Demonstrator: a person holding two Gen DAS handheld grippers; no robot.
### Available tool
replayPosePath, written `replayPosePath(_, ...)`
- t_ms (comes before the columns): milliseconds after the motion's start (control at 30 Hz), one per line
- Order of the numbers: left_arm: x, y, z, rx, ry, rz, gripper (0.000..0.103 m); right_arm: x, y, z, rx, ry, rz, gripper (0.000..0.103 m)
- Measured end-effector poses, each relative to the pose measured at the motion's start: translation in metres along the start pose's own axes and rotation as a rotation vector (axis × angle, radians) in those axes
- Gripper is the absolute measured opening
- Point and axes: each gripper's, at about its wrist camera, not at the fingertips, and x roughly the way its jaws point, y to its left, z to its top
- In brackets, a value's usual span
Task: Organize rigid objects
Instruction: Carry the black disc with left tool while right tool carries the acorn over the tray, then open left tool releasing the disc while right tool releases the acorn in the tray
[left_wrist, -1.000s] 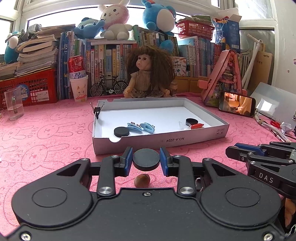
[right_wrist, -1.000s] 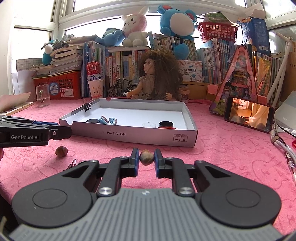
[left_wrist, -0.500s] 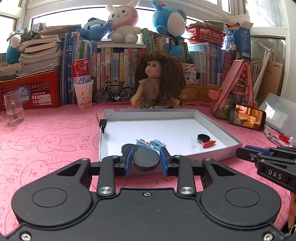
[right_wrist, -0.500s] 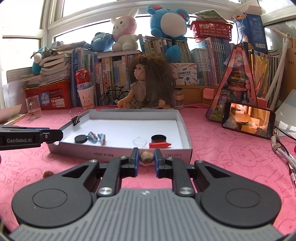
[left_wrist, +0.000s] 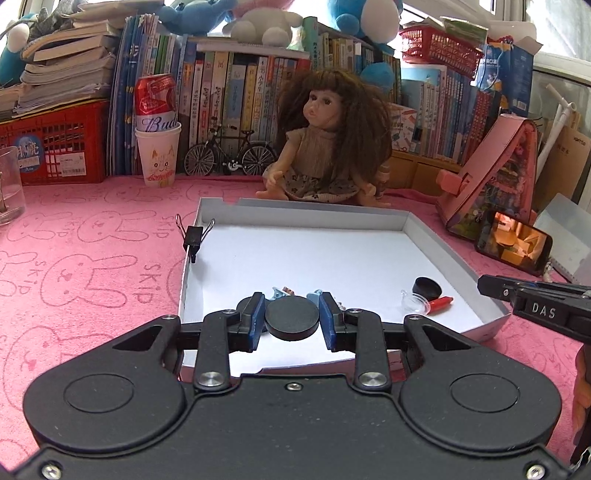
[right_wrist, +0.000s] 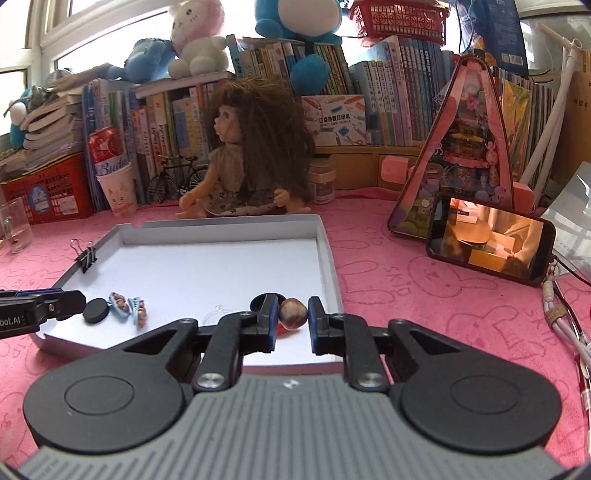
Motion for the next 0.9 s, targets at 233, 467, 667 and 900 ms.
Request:
replayPosePath(233,0.019,0.001,-0.003,0.001,0.037,0.03,0.029,0.015,0.0,0.001,-0.001,0.051,0.006,0.021)
replayPosePath(467,0.03,0.0,-0.005,0.008,0.048,0.053,0.03,0.026,0.002,0.003,0.01,0.072,0.012,0.021)
replayPosePath(667,0.033,-0.002,-0.006,0.021,0.039,0.067,0.03,0.034,0.0,0.001,0.032,0.095,0.013,0.021)
replayPosePath(900,0.03,-0.004,-0.006,0.03,0.03,0.063,0.032,0.034,-0.003,0.0,0.059,0.086,0.02,0.039)
